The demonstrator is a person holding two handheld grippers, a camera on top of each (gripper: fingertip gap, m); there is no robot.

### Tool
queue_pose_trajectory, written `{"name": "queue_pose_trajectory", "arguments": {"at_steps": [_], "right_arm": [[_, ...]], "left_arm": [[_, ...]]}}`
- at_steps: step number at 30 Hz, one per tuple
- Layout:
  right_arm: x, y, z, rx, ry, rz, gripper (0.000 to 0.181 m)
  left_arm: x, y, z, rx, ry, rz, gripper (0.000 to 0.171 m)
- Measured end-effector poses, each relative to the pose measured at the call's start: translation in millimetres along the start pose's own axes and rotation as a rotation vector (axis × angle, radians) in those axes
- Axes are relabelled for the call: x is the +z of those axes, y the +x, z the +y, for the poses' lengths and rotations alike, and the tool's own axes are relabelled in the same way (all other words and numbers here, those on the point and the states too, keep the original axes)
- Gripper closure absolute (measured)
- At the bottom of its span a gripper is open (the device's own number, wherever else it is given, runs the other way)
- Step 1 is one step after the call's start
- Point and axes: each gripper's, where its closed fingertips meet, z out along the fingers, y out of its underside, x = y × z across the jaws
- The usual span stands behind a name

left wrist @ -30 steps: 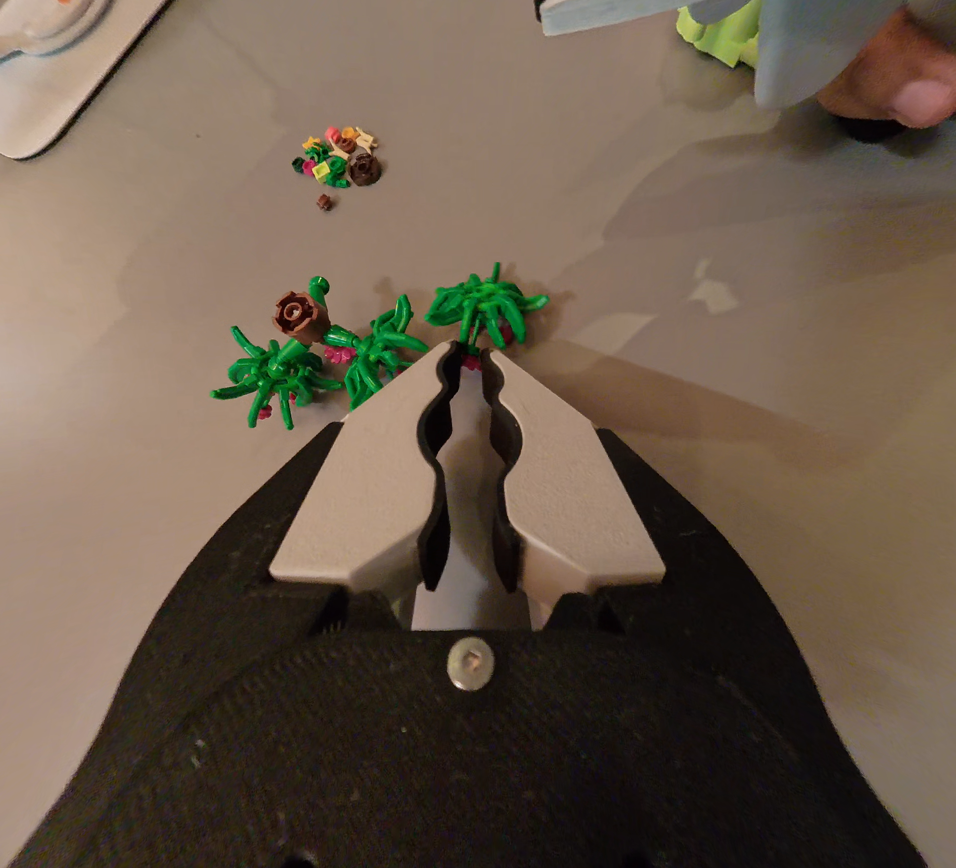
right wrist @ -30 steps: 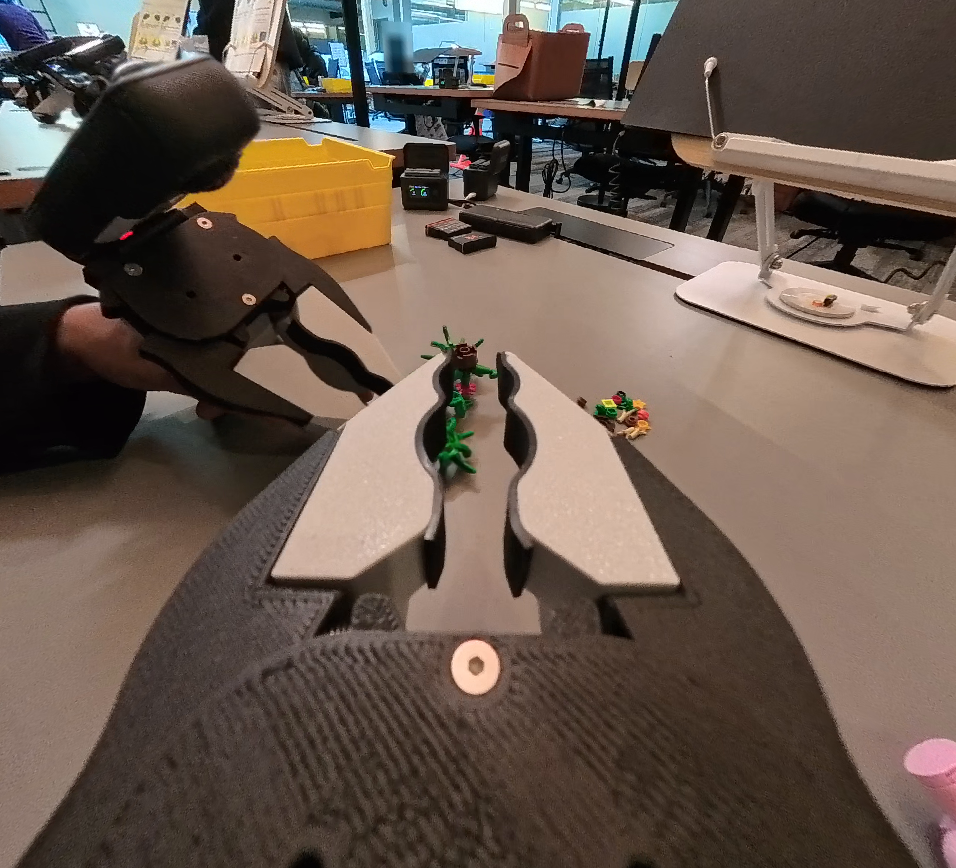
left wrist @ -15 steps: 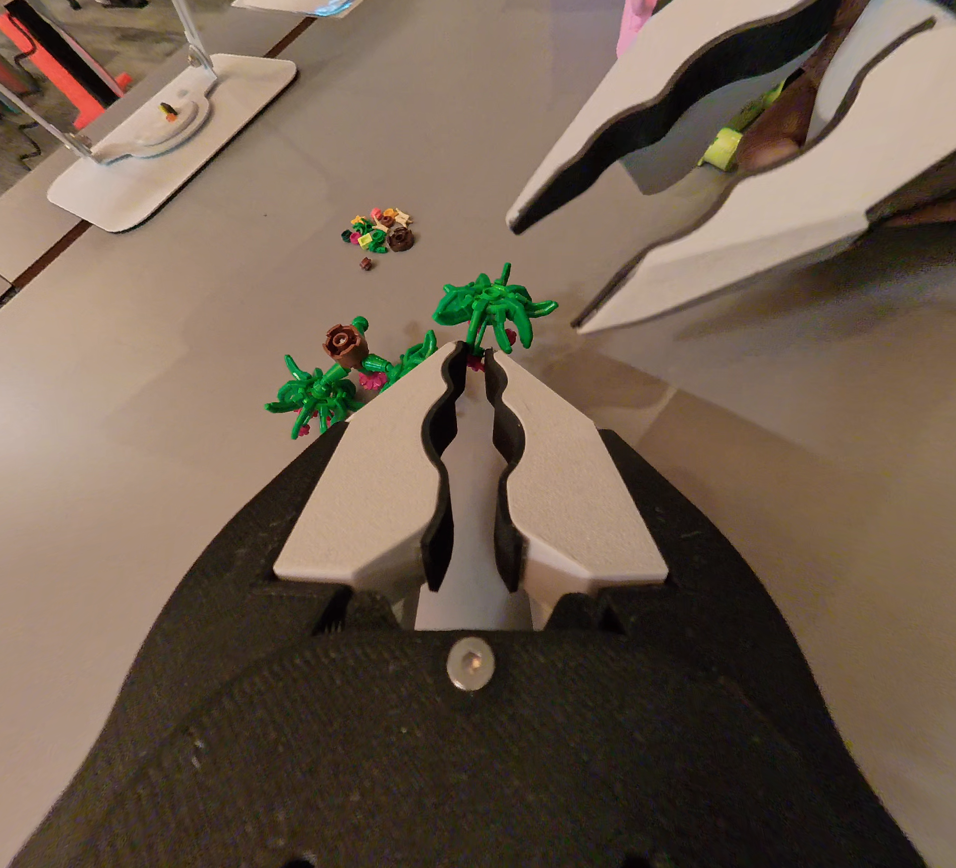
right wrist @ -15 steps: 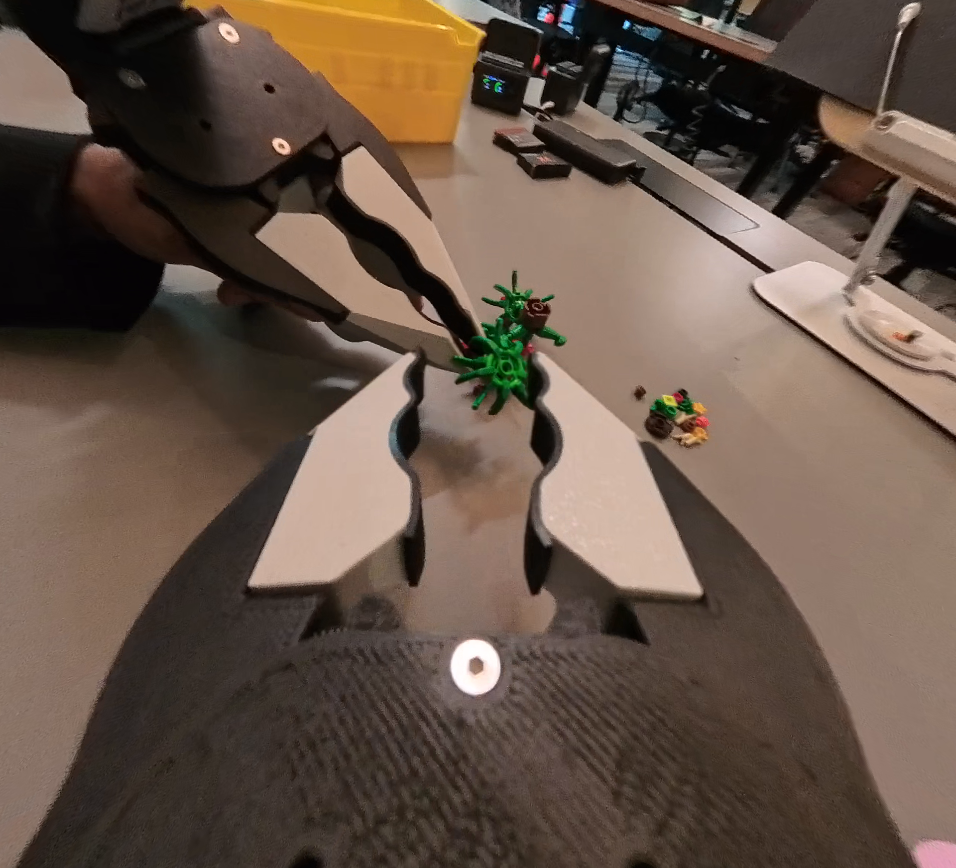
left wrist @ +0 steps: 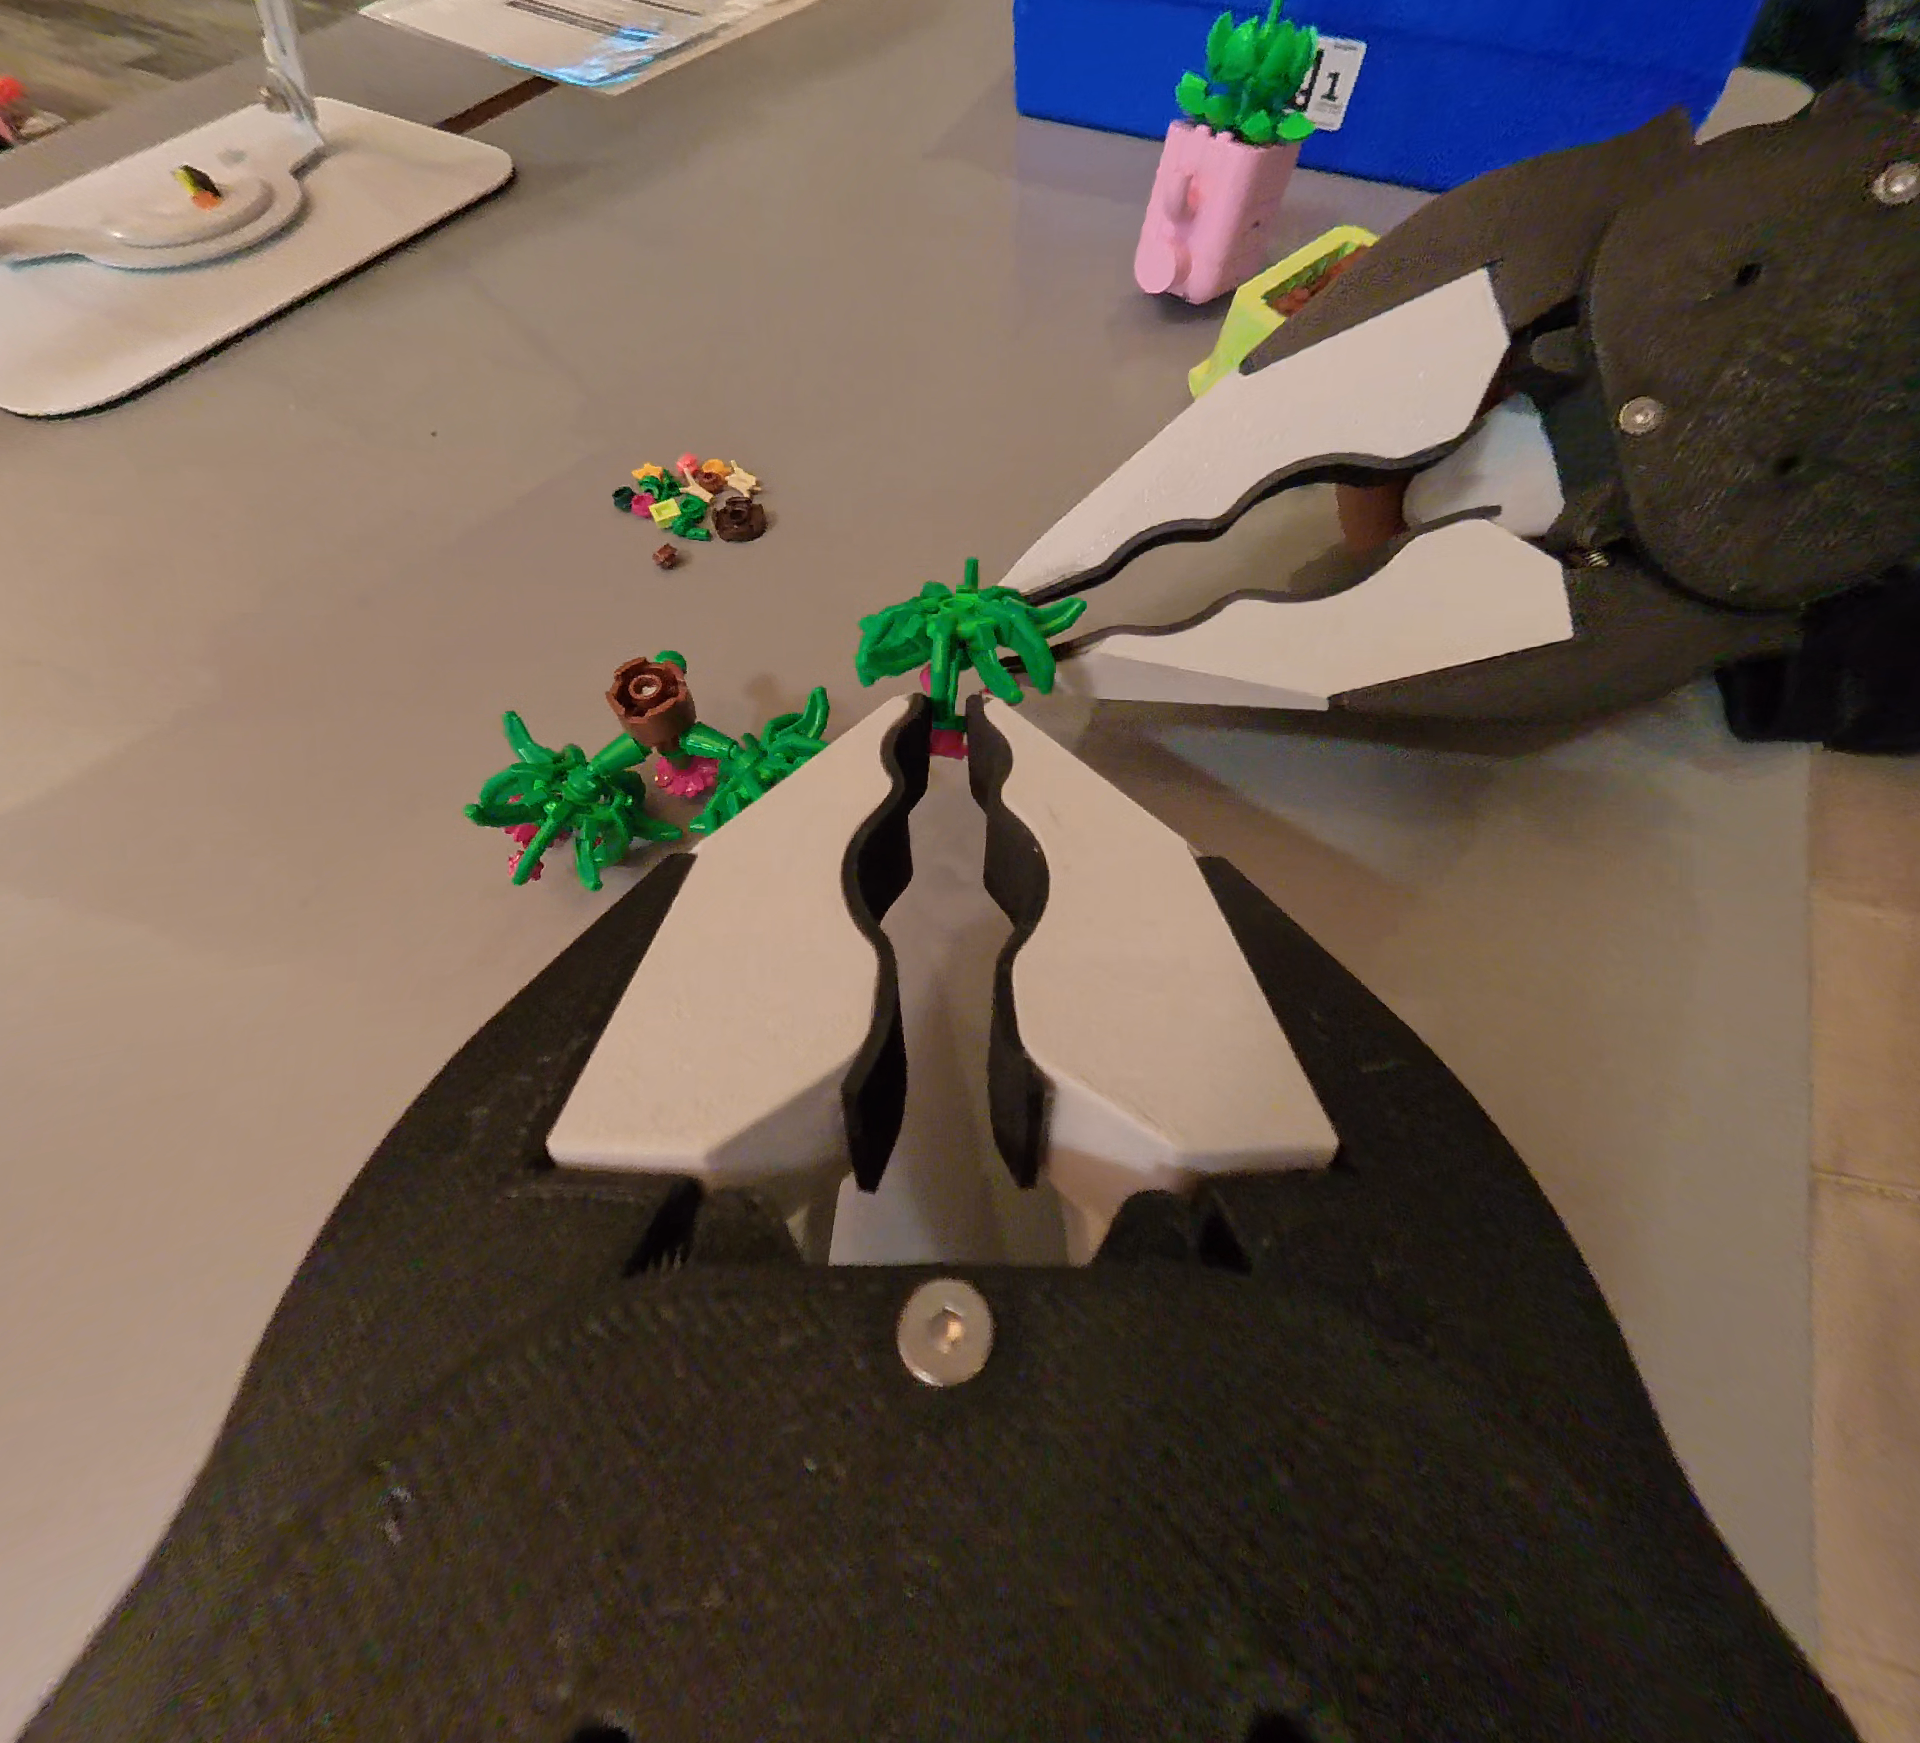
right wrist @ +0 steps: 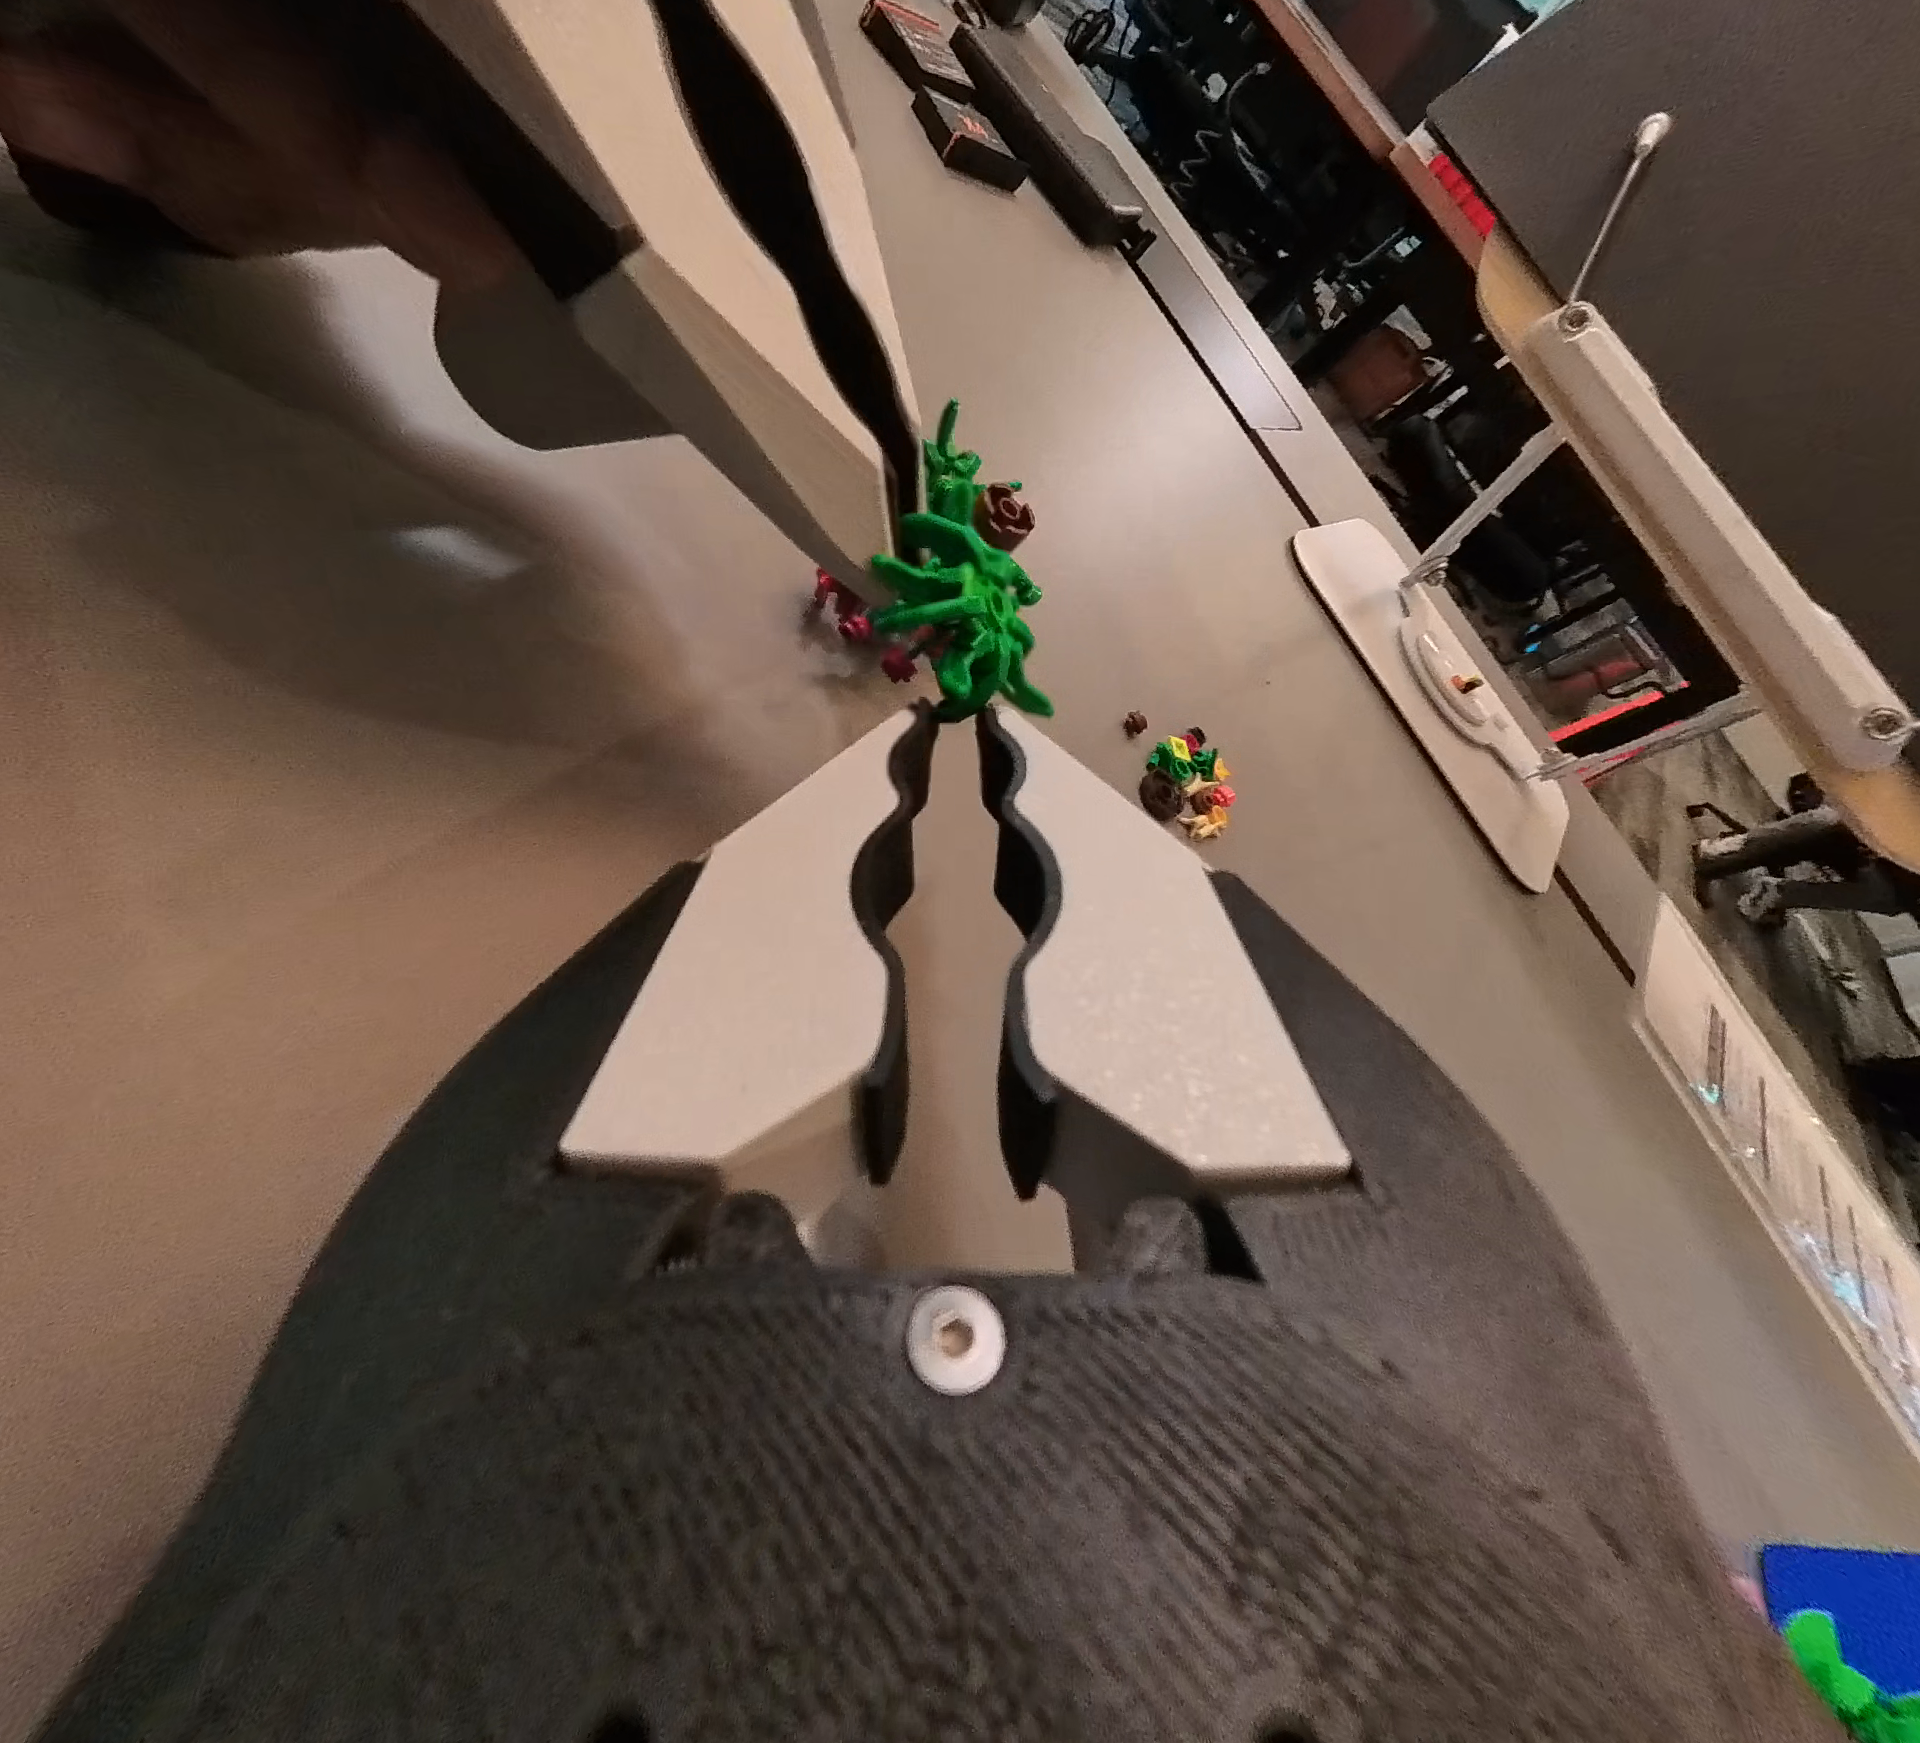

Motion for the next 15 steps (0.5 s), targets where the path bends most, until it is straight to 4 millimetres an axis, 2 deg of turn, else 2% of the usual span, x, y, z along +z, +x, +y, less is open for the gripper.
{"name": "queue_pose_trajectory", "arguments": {"at_steps": [2,9,15], "right_arm": [[-1.1,3.1,-0.9,0.036,0.009,-0.004,0.177],[-11.7,20.6,-7.1,0.282,0.104,-0.080,0.181],[-18.2,15.0,-8.5,0.432,0.128,-0.240,0.181]], "left_arm": [[-1.6,0.8,-1.6,-0.010,0.014,0.014,0.162],[-7.4,3.7,-9.0,-0.008,0.075,0.042,0.117],[-0.7,10.0,-10.3,0.267,0.074,-0.113,0.114]]}}
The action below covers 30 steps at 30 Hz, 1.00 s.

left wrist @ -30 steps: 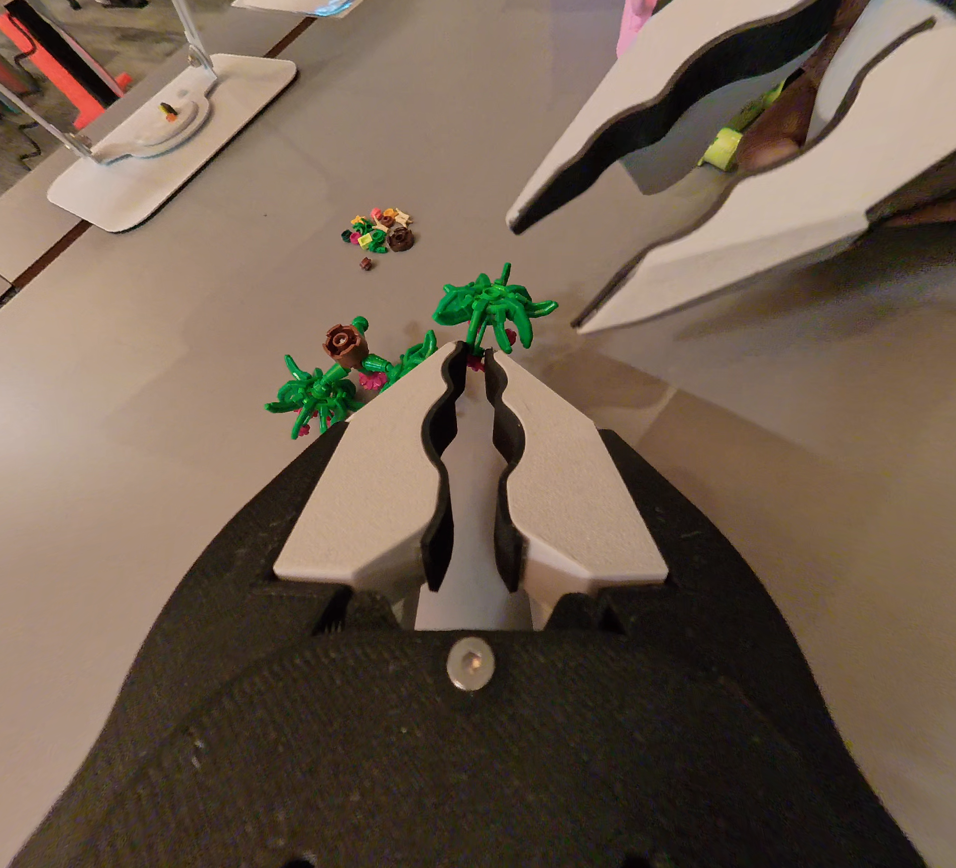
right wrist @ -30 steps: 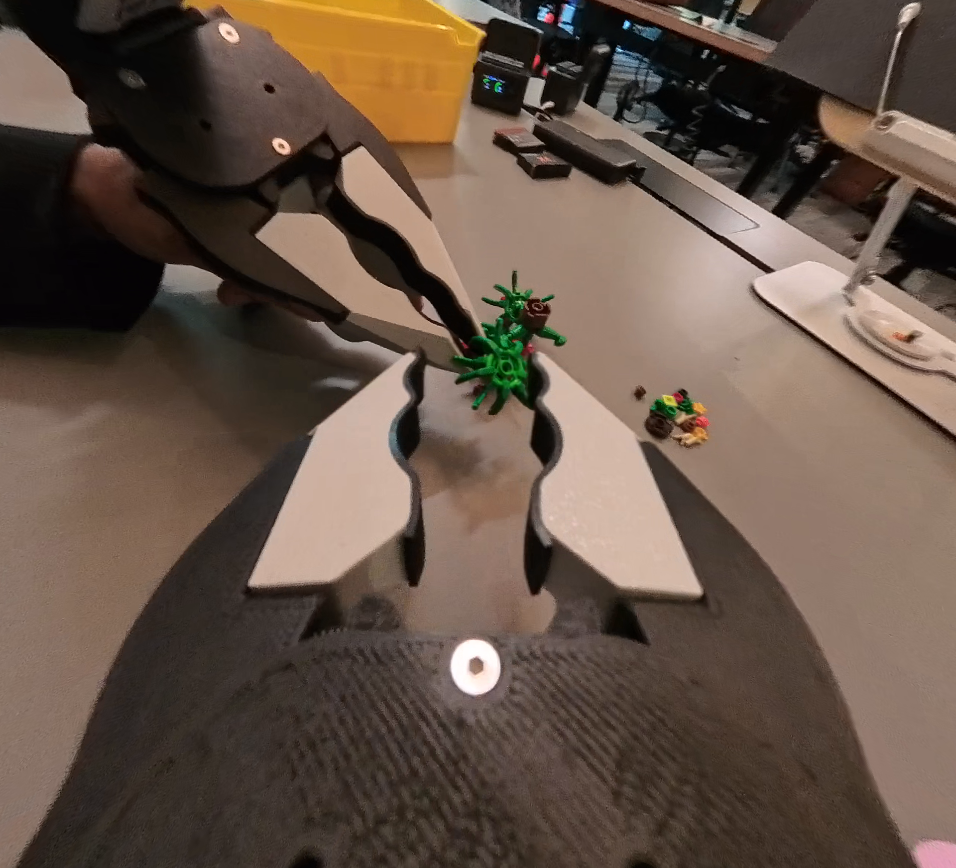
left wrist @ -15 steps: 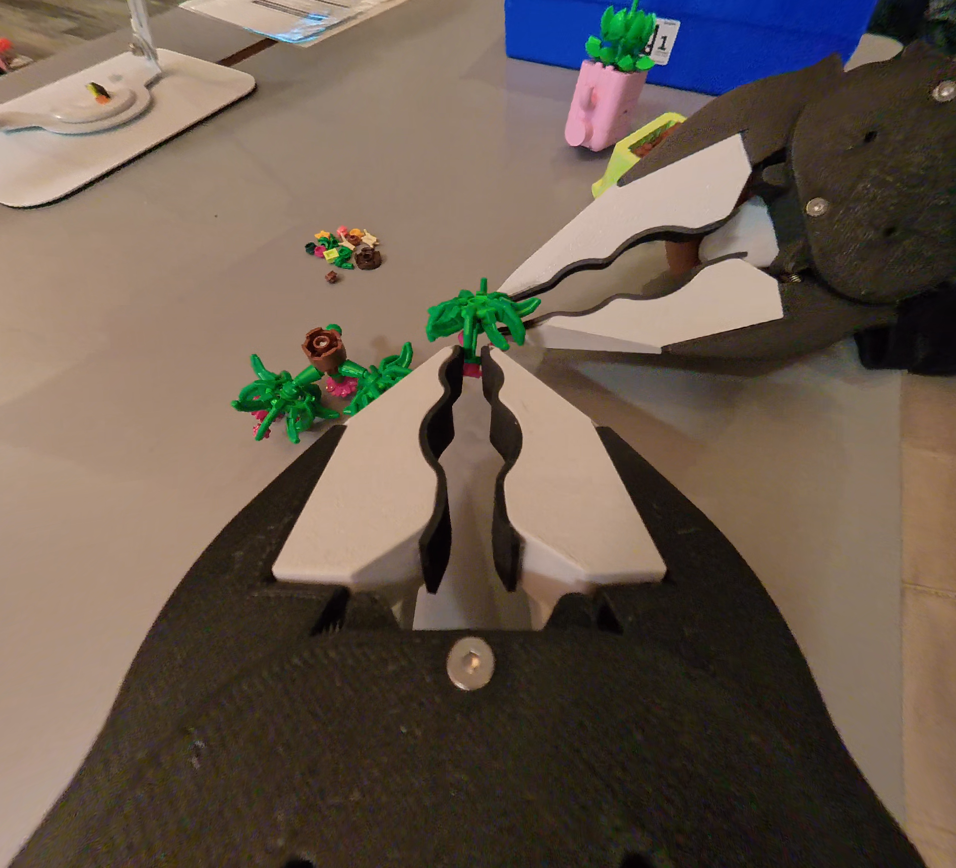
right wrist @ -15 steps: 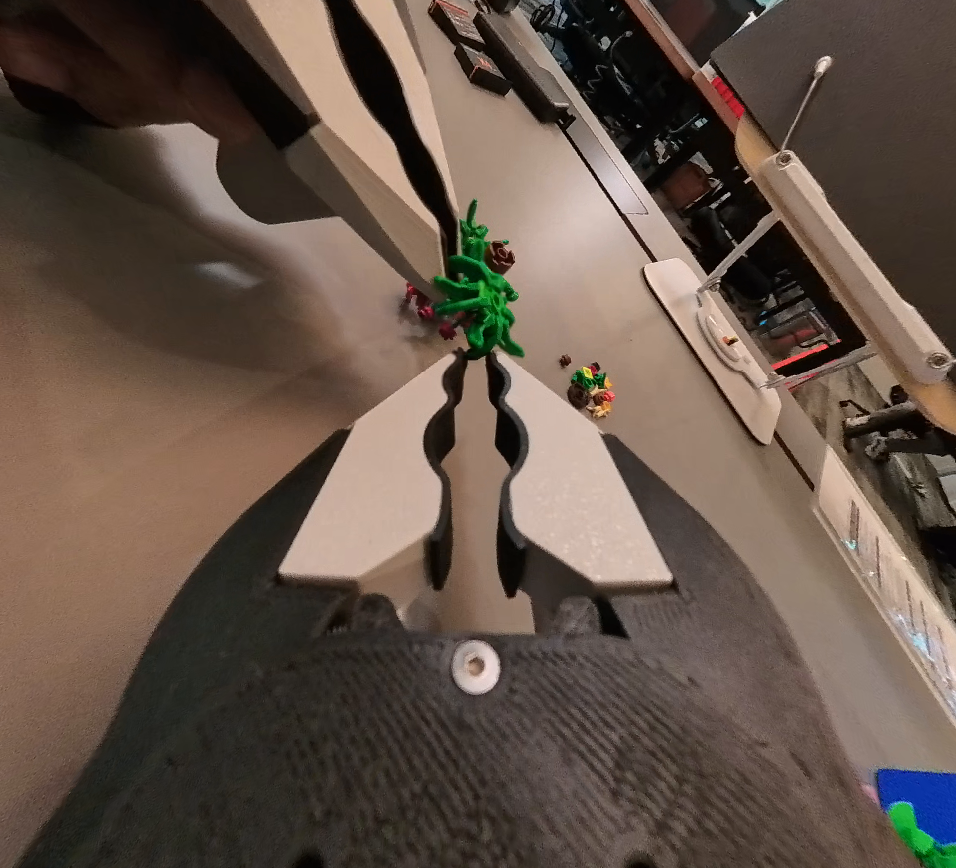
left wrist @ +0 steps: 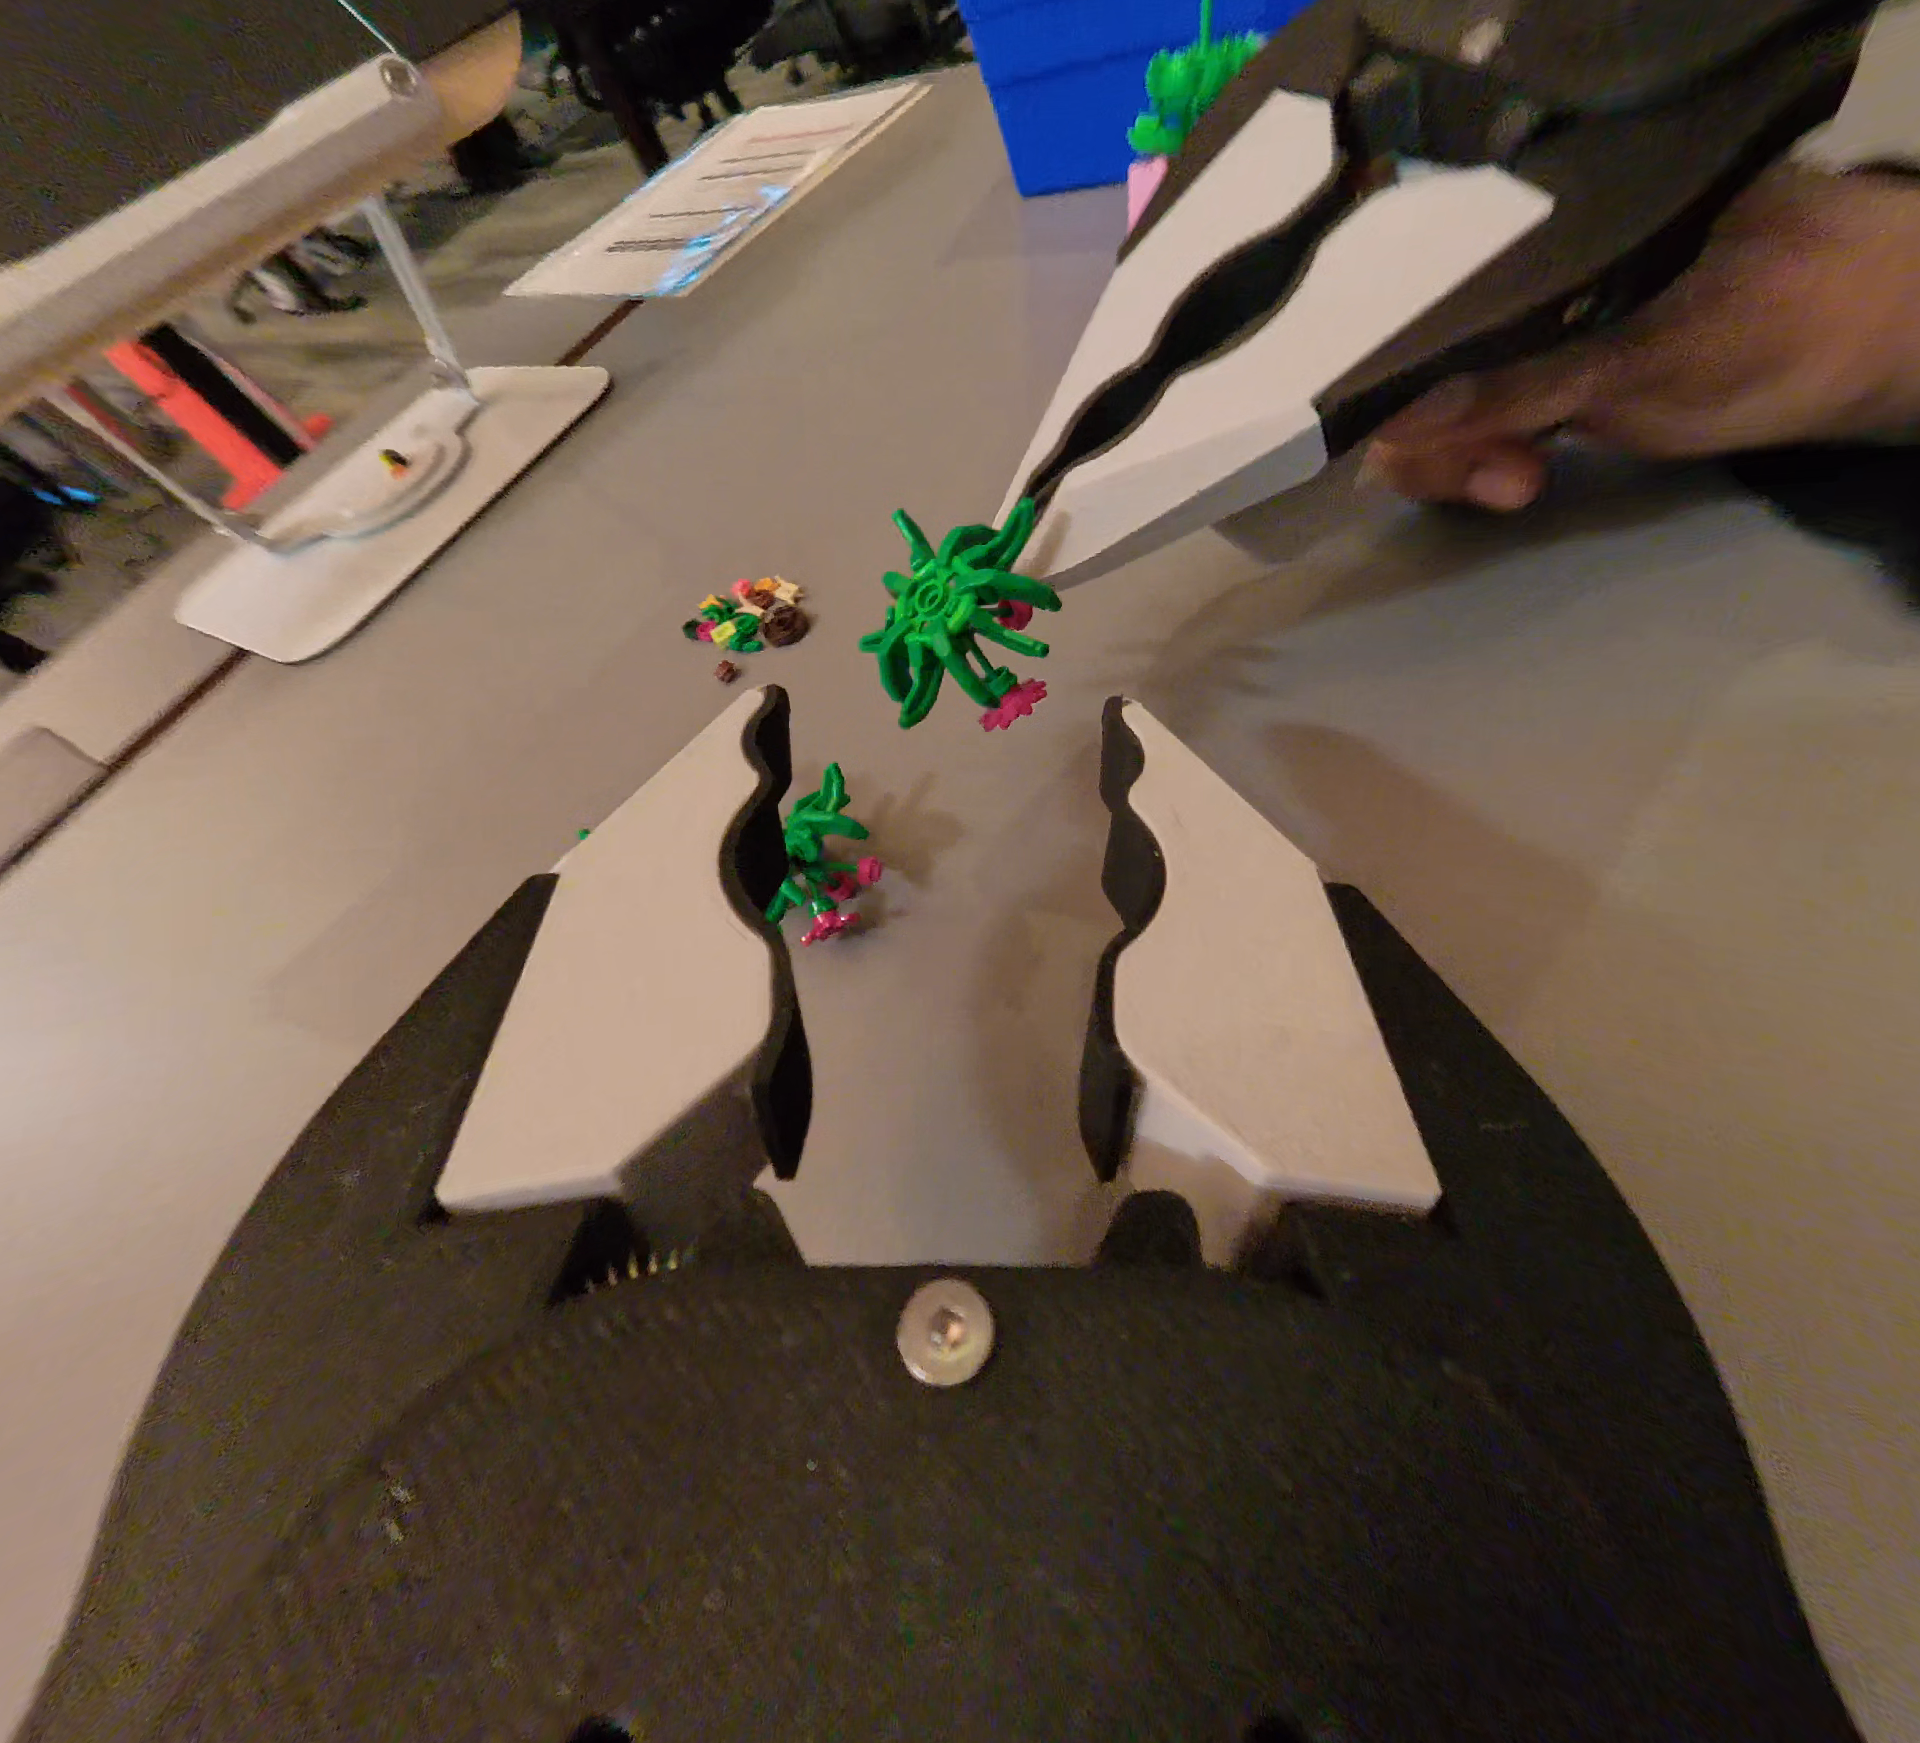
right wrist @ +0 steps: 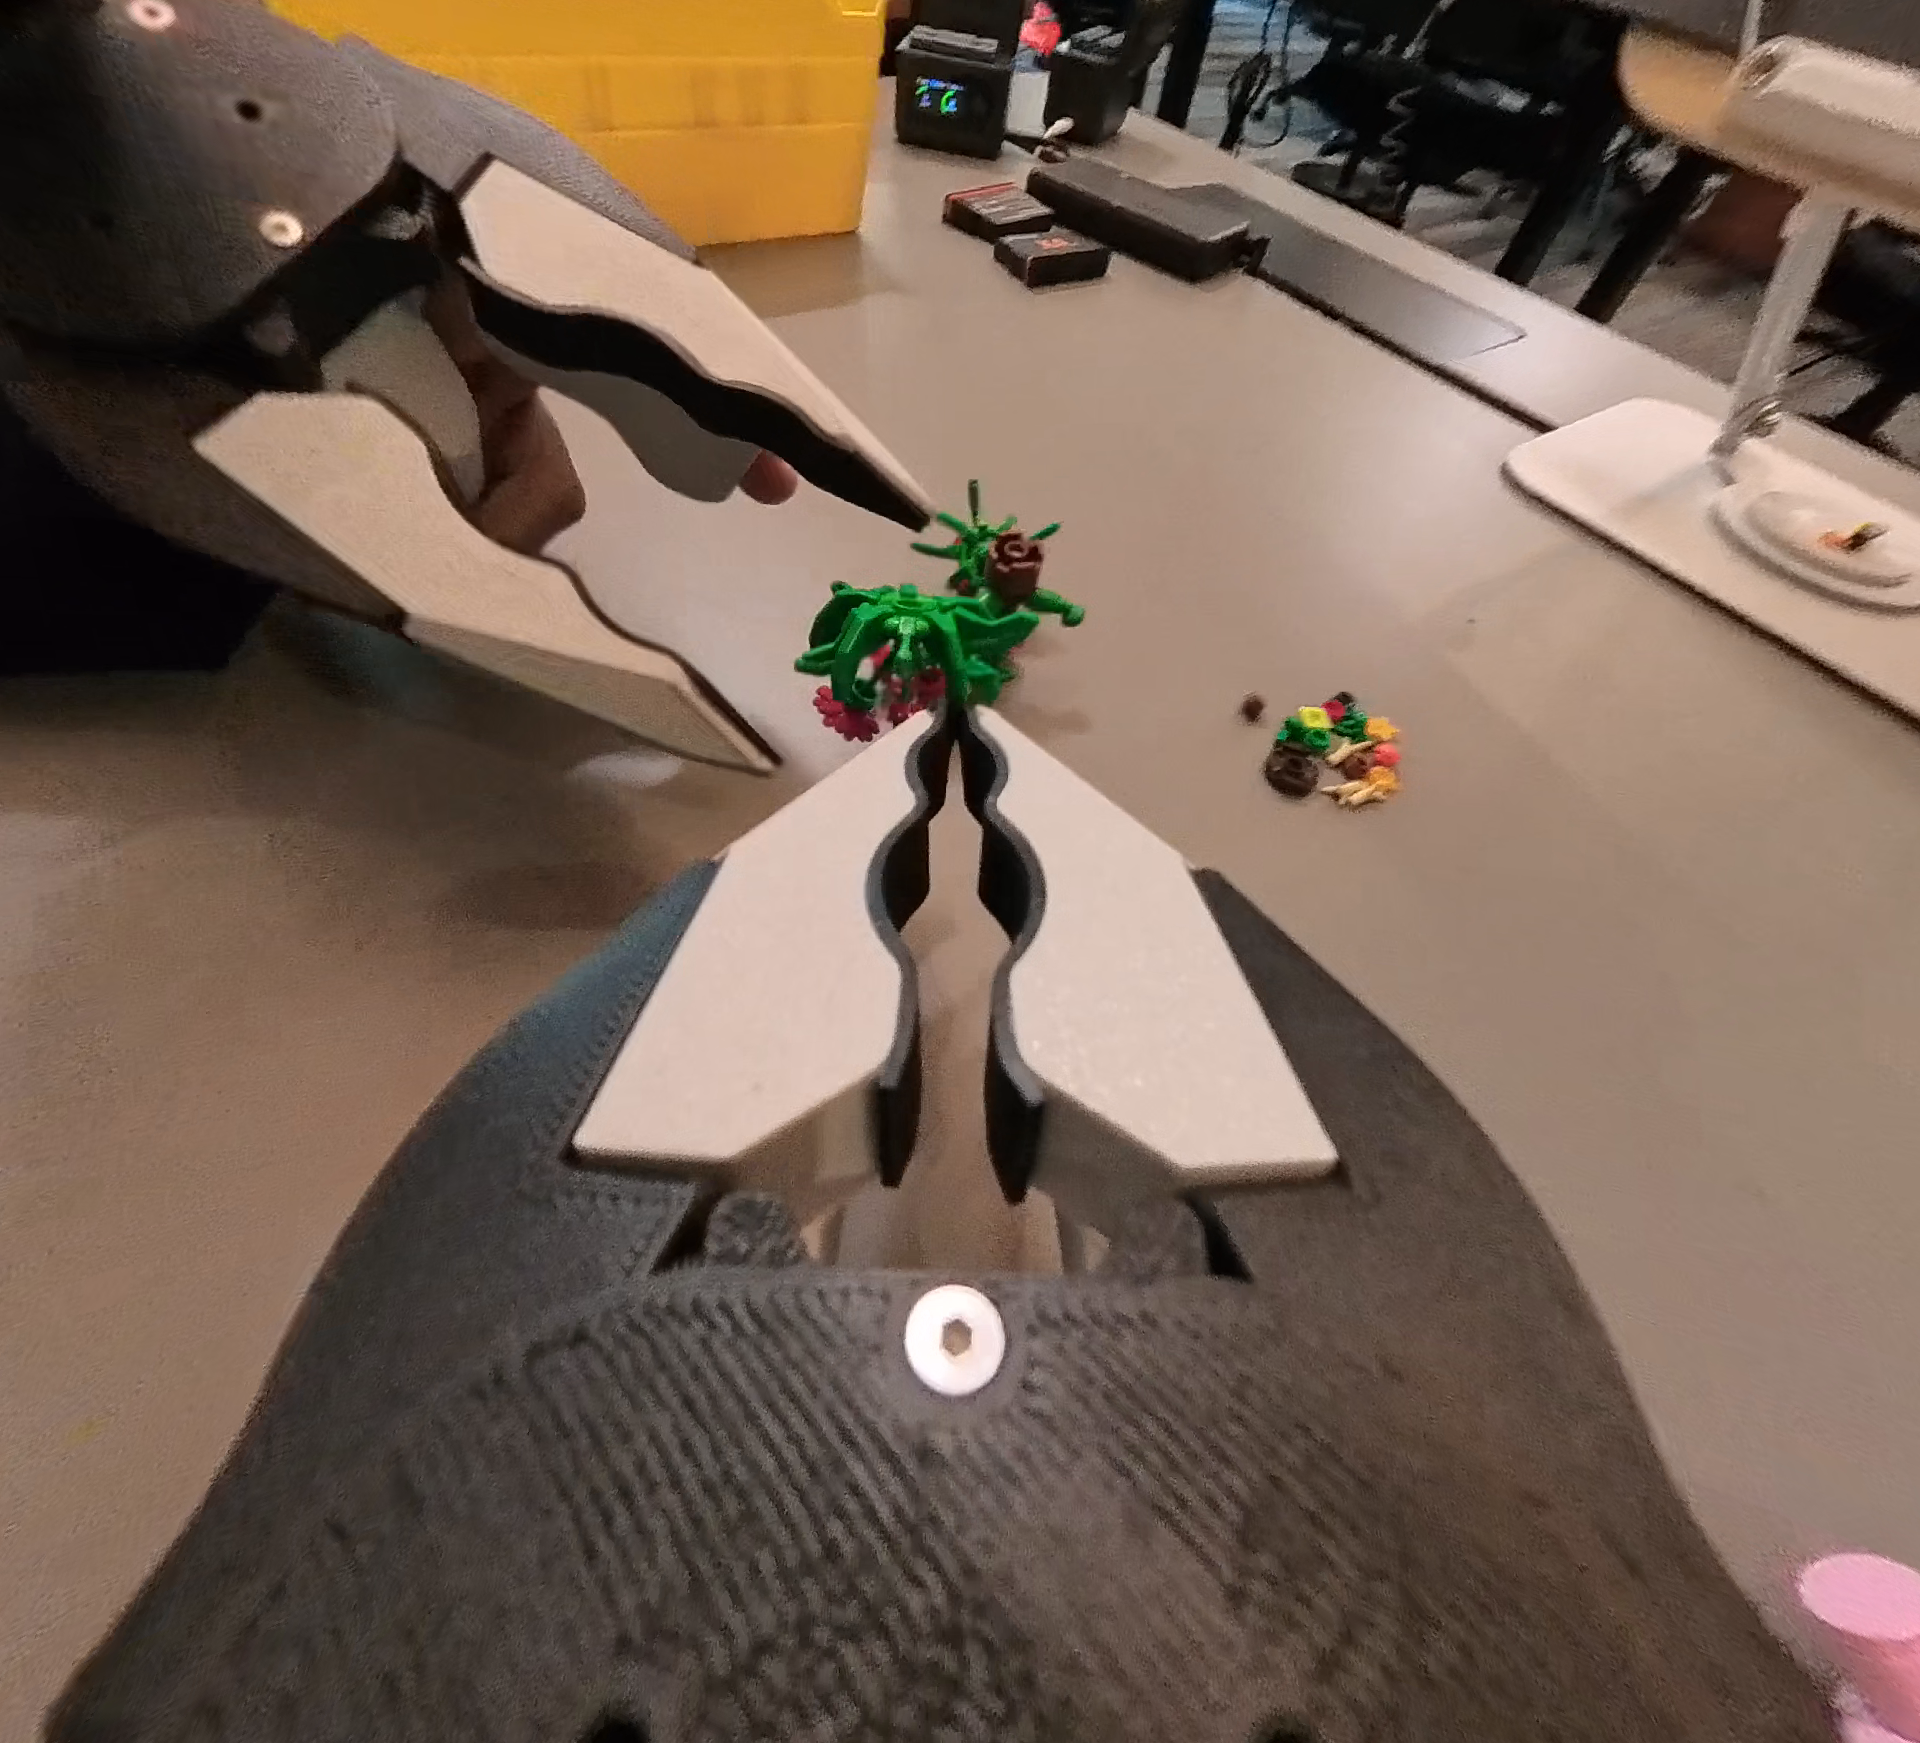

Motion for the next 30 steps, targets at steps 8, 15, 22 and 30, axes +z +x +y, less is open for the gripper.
{"name": "queue_pose_trajectory", "arguments": {"at_steps": [8,15,22,30], "right_arm": [[7.2,-9.1,17.3,0.086,-0.126,-0.090,0.181],[4.0,-6.5,12.3,0.124,-0.087,-0.105,0.180],[-0.2,-4.1,1.5,0.106,-0.009,-0.087,0.172],[-8.2,-8.1,-16.2,-0.003,0.122,-0.054,0.172]], "left_arm": [[7.7,7.4,9.3,0.169,-0.069,-0.058,0.134],[4.6,-2.9,5.9,0.083,-0.045,-0.073,0.170],[3.0,-14.0,6.8,-0.138,-0.051,-0.033,0.171],[7.5,-1.5,14.5,-0.659,-0.079,0.238,0.171]]}}
